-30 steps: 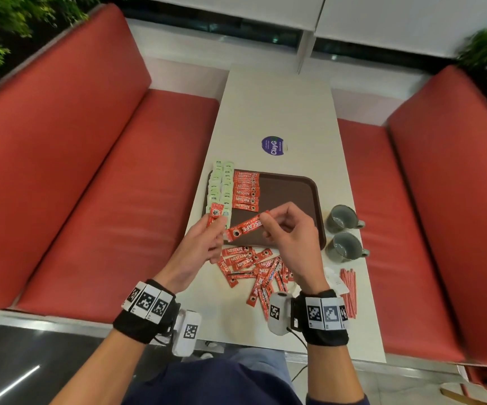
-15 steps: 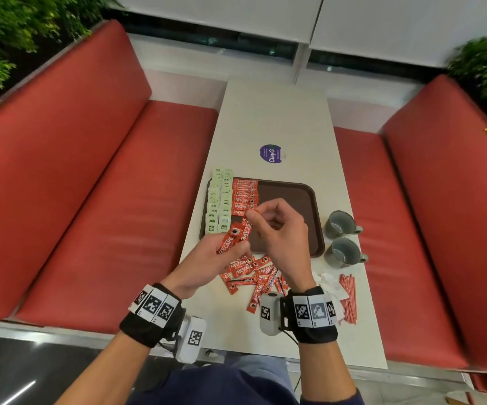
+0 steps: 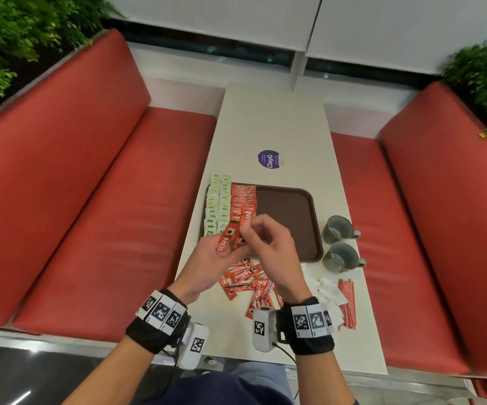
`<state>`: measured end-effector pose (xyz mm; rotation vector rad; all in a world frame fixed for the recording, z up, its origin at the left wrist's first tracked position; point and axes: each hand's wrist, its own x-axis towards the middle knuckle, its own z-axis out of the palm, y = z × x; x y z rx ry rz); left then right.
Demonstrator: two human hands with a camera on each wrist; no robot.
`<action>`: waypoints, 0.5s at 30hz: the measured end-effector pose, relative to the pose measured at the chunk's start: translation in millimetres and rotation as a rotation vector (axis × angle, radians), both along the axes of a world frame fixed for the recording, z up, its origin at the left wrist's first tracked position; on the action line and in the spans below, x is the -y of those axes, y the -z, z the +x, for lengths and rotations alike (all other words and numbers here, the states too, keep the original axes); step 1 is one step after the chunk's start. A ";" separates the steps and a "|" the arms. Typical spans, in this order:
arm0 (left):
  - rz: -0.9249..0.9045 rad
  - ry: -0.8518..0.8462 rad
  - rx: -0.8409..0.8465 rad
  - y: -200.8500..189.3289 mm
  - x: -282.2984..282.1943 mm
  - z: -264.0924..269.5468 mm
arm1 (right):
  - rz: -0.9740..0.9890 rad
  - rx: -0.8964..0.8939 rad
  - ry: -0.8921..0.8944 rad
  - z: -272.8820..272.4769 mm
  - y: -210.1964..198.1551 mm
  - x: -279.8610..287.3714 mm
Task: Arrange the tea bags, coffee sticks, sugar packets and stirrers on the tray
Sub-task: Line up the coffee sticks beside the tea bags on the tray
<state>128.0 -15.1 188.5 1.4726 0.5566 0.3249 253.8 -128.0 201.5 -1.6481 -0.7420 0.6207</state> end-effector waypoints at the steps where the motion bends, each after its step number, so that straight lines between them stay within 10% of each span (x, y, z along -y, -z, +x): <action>1: -0.003 -0.004 0.009 1.6 -2.6 -0.8 | 0.003 -0.005 0.025 1.2 1.1 0.1; 9: -0.098 -0.167 0.077 9.3 -21.6 2.3 | -0.166 0.249 -0.081 15.4 3.1 9.0; 15: -0.168 -0.228 0.142 20.0 -20.7 8.7 | 0.014 -0.115 0.080 21.9 8.9 12.8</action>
